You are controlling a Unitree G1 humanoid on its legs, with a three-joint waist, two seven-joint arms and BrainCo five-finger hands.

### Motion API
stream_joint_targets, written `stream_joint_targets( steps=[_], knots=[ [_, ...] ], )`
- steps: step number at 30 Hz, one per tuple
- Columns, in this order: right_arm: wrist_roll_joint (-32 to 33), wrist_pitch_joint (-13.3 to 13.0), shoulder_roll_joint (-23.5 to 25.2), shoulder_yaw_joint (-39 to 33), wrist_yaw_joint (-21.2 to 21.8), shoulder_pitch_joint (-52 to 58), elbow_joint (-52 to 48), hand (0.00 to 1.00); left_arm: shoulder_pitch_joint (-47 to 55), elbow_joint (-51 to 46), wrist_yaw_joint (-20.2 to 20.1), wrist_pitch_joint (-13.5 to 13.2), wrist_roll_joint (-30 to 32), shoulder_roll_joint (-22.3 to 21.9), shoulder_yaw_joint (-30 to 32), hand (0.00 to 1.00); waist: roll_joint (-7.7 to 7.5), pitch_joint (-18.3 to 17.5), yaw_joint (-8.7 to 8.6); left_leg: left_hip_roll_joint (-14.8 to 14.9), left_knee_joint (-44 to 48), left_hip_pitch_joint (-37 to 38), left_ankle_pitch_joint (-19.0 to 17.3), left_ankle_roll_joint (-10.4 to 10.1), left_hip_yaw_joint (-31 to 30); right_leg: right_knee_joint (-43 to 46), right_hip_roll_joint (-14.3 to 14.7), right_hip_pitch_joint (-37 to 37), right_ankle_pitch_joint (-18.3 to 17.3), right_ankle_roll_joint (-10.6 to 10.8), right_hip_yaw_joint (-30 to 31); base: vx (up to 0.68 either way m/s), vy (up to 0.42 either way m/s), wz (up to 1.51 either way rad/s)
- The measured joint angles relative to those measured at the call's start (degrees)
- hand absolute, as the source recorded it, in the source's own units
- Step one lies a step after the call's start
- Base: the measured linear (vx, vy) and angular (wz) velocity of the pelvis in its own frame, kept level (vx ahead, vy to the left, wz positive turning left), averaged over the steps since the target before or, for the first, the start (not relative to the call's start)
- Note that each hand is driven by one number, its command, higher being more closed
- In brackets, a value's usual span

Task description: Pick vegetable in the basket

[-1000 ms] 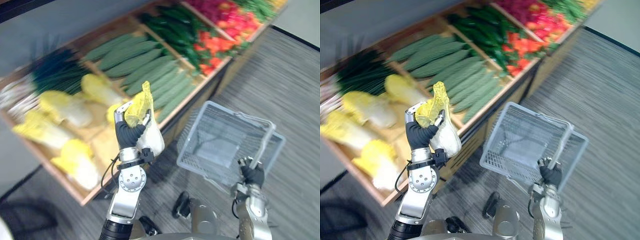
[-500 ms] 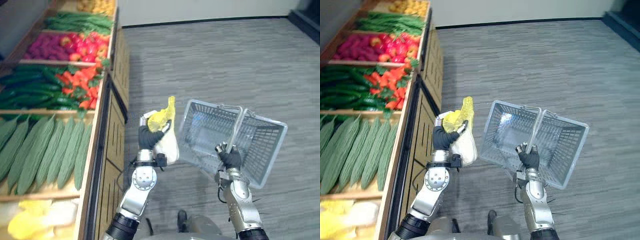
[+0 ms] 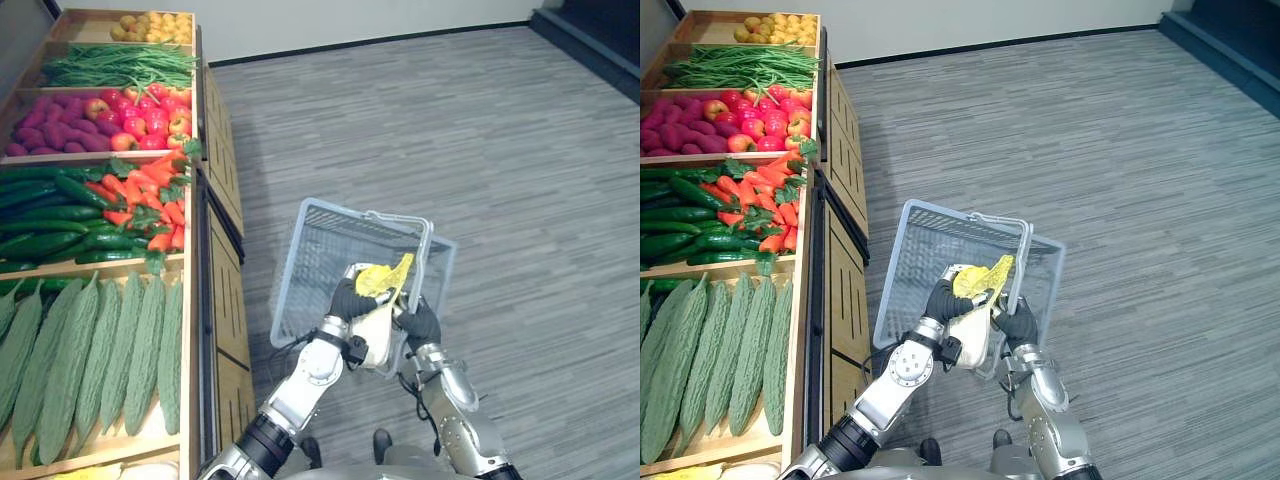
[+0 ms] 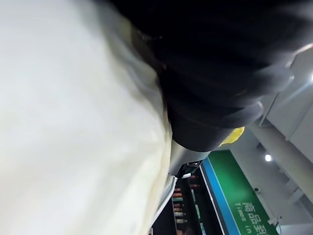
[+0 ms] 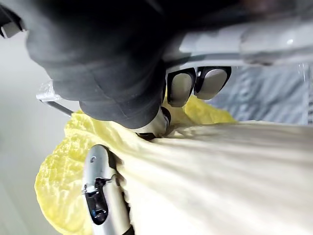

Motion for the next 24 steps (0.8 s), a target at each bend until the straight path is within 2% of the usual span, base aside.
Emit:
stream_joint_targets(
  steps=[6,12,13,16,19,22,23,24],
  knots=[
    [5.71,0.27,-2.27,2.50,-1.21,-1.68,2.06,1.00,-3.42,5.34,0.03,-1.24,2.28,1.23,-1.25,1.00,-1.25,-0.80,0.05,-1.21,-4.39,0.96,3.08,0.59,-0.25,-1.97,-0.91,0.01,1.70,0.25,0.07,-0.06,0.023,0.01],
    [7.93,1.79,-4.33,6.18,-2.70,-1.67,2.19,1.00,-4.09,10.22,0.37,-1.48,5.64,2.07,-0.71,1.00,-1.46,-0.90,0.01,-1.54,-9.45,3.20,6.15,0.22,-0.44,-2.15,-0.87,0.00,1.69,0.29,0.08,-0.08,-0.022,-0.01],
    [8.14,1.80,-4.51,7.43,-2.63,-1.76,2.13,1.00,-4.33,12.10,0.39,-1.18,6.12,2.03,0.37,1.00,-1.46,-0.90,-0.10,-1.44,-10.56,3.76,6.76,-0.15,-0.44,-2.20,-0.71,0.00,1.69,0.29,0.05,-0.07,-0.056,-0.04],
    [8.52,1.85,-4.19,13.73,-0.34,-1.99,-1.38,1.00,-4.52,22.29,0.13,3.70,7.69,2.44,2.69,1.00,-1.42,-0.93,-0.65,-0.93,-14.38,5.38,8.82,-1.00,-0.40,-2.84,0.10,-0.05,1.74,0.24,0.07,-0.04,-0.043,-0.04],
    [6.72,2.28,-3.47,17.73,2.39,-2.06,-1.91,1.00,-3.03,23.12,0.03,4.69,5.88,2.19,3.07,1.00,-1.53,-0.93,0.03,-0.63,-14.38,5.37,9.02,-0.84,-0.35,-2.94,0.32,0.05,1.82,0.24,-0.13,0.00,-0.027,0.04],
    [7.34,2.65,-2.59,17.26,2.51,-2.07,-1.95,1.00,-2.42,23.37,0.47,4.88,-1.73,2.31,5.74,1.00,-1.57,-0.94,-0.06,-0.71,-14.35,5.38,9.13,-0.69,-0.01,-3.04,0.25,0.04,1.85,0.28,-0.03,0.02,0.001,-0.02],
    [7.40,2.65,-2.59,17.07,2.51,-2.07,-2.18,1.00,-2.49,23.37,0.46,4.88,-2.59,2.31,6.44,1.00,-1.57,-0.95,-0.14,-0.74,-14.35,5.40,9.13,-0.69,0.00,-3.06,0.23,0.06,1.86,0.30,-0.03,0.02,0.007,-0.06],
    [7.96,2.64,-2.40,16.59,2.50,-2.06,-2.60,1.00,-2.63,23.37,0.40,4.84,-3.29,2.30,7.03,0.00,-1.58,-0.95,-0.25,-0.78,-14.35,5.39,9.13,-0.69,0.01,-3.10,0.20,0.06,1.87,0.31,-0.03,0.00,0.000,0.00]
  ],
)
